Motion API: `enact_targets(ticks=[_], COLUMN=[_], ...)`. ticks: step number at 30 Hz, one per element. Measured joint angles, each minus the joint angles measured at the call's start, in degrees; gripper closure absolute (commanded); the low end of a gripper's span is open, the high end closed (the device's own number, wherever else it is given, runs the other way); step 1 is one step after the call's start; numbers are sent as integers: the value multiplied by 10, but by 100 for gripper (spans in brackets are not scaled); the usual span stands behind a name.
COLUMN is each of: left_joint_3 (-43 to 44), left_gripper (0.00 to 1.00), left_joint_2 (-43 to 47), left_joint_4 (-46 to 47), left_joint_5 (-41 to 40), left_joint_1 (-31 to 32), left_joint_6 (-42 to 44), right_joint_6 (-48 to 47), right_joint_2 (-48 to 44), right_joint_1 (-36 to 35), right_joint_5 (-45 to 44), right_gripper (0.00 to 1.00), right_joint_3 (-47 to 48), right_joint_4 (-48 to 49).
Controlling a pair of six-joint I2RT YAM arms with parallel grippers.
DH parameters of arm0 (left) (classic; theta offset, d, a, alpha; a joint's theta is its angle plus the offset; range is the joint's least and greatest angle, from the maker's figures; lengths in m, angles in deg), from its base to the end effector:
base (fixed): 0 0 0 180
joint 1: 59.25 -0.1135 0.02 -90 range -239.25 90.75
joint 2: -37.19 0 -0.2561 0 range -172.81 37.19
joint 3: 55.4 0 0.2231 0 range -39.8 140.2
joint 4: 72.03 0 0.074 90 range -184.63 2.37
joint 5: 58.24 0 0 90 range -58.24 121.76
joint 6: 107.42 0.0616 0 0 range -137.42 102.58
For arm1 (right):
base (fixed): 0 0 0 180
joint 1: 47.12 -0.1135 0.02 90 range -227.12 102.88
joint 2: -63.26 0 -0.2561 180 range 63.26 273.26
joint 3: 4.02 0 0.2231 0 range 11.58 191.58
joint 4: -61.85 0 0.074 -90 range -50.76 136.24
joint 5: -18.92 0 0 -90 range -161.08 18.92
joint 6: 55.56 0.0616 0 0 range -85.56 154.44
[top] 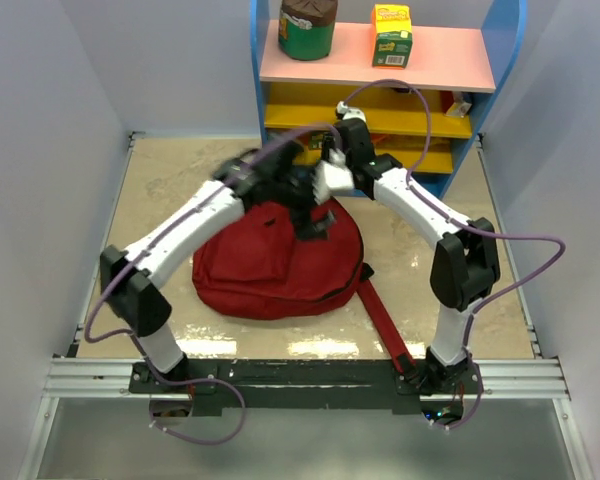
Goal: Pack the student bag
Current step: Zip the student bag at the center of the board, then reset both arms
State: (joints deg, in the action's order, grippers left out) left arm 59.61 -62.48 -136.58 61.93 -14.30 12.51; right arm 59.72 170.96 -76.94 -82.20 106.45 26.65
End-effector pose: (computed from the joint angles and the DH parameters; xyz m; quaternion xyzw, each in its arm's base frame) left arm 0.2338 -0.2772 0.3286 0.6222 0.6634 -0.2858 0.3017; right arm 0.3826 0.2056 0.2962 0.0121 0.8735 0.1464 0.4642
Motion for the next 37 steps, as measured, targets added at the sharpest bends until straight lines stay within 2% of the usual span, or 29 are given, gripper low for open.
enact_targets(ticks=[1, 3, 4, 5, 7, 12, 16, 22, 29, 37], left_joint_3=[0, -15, -28, -49, -79, -158, -210, -297, -318, -337], left_gripper=[0, 0, 0, 0, 0, 0, 0, 0, 0, 0], left_joint_2=[11, 56, 87, 128, 189, 306, 326, 346, 396, 387], left_joint_4=[16, 59, 75, 91, 103, 128, 134, 139, 160, 190], left_joint_5=[9, 9, 9, 6, 5, 33, 41, 22, 1, -29], left_joint_1=[-34, -126, -176, -225, -265, -287, -328, -363, -382, -382], left_joint_6=[-10, -31, -38, -44, -50, -54, -56, -89, -118, -161], right_joint_6=[-2, -9, -10, -11, -8, -3, 7, 21, 16, 16], right_joint_2=[2, 1, -2, -8, -26, -68, -132, -301, -499, -524], right_joint_1=[3, 5, 3, 0, -10, -47, -77, -85, -83, -83], right_joint_5=[2, 5, 8, 15, 32, 54, 65, 77, 48, 30], right_gripper=[32, 20, 8, 2, 1, 1, 1, 1, 1, 1], right_joint_3=[3, -1, -12, -28, -76, -151, -182, -258, -363, -395], right_joint_4=[0, 1, 7, 11, 17, 5, 1, 5, -2, -5])
